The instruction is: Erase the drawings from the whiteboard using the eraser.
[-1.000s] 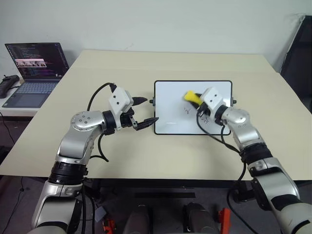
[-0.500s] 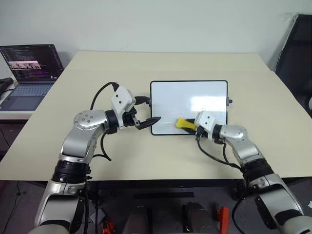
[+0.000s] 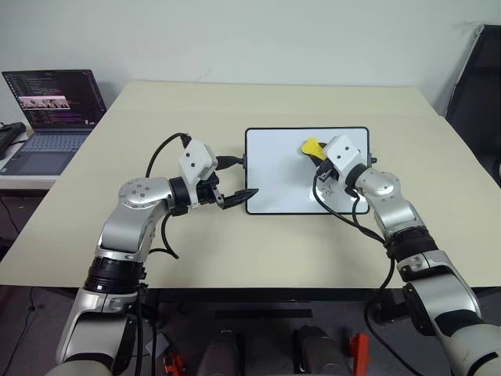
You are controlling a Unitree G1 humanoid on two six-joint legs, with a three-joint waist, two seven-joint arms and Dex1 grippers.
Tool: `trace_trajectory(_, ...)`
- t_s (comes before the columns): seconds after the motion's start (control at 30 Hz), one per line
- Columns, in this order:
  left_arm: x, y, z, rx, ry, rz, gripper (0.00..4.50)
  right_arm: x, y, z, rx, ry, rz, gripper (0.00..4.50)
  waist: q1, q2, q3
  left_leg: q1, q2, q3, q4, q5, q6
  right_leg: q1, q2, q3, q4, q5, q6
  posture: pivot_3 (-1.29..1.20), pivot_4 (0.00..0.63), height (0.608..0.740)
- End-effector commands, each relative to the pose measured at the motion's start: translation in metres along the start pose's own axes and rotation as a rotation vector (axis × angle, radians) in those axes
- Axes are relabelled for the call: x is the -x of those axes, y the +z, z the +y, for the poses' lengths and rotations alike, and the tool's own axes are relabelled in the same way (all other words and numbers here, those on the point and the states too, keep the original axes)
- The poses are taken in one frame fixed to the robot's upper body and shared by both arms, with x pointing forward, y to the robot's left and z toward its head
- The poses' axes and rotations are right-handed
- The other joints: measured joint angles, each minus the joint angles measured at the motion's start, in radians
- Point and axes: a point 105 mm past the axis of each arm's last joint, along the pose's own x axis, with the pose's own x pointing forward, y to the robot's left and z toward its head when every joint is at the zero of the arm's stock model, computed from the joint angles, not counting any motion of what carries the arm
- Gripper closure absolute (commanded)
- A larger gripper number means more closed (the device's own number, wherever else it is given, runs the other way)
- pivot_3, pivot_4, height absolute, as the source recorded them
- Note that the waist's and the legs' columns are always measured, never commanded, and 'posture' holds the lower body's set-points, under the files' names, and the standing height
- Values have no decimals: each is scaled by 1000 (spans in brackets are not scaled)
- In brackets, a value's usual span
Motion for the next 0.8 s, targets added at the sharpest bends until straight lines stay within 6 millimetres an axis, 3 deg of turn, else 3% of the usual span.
trace_trajectory(0.03, -2, 16, 1, -55, -9, -39, 0, 9, -34, 26, -26, 91, 113, 3399, 0, 0, 0, 0, 0, 0, 0, 0, 0, 0, 0, 0, 0, 0, 0, 0, 150, 740)
trace_trajectory(0.13, -2, 15, 1, -55, -14, -37, 0, 15, -29, 43, -33, 196, 81, 3399, 0, -1, 0, 1, 0, 0, 0, 0, 0, 0, 0, 0, 0, 0, 0, 0, 150, 740)
trace_trajectory(0.2, -2, 16, 1, -56, -15, -38, 0, 23, -10, 47, -74, 255, -11, 3399, 0, -1, 0, 0, 0, 0, 0, 0, 0, 0, 0, 0, 0, 0, 0, 0, 150, 740)
trace_trajectory(0.33, -2, 20, 1, -61, -20, -49, 0, 55, 37, 25, -135, 342, -150, 3401, 3, 4, 4, -4, 0, 0, 0, 0, 0, -4, 0, 0, 0, 0, 1, 0, 150, 740)
trace_trajectory(0.43, 0, 23, 3, -66, -20, -53, 0, 86, 52, -6, -119, 326, -145, 3402, 9, 7, 6, -9, -1, 0, -1, 0, 0, -9, -2, 0, 0, 2, 7, 0, 150, 740)
trace_trajectory(0.6, 6, 25, 7, -77, -19, -45, 0, 136, 36, -56, -56, 238, 30, 3403, 23, 6, 6, -20, -1, -2, -2, -1, -1, -19, -1, -4, 0, 1, 4, 0, 150, 740)
trace_trajectory(0.8, 11, 17, 4, -71, -66, 0, 0, 173, 2, -63, -41, 263, 217, 3407, 23, 6, 7, -20, -1, 0, -2, -2, -2, -19, -1, -3, -1, -1, 6, 0, 150, 740)
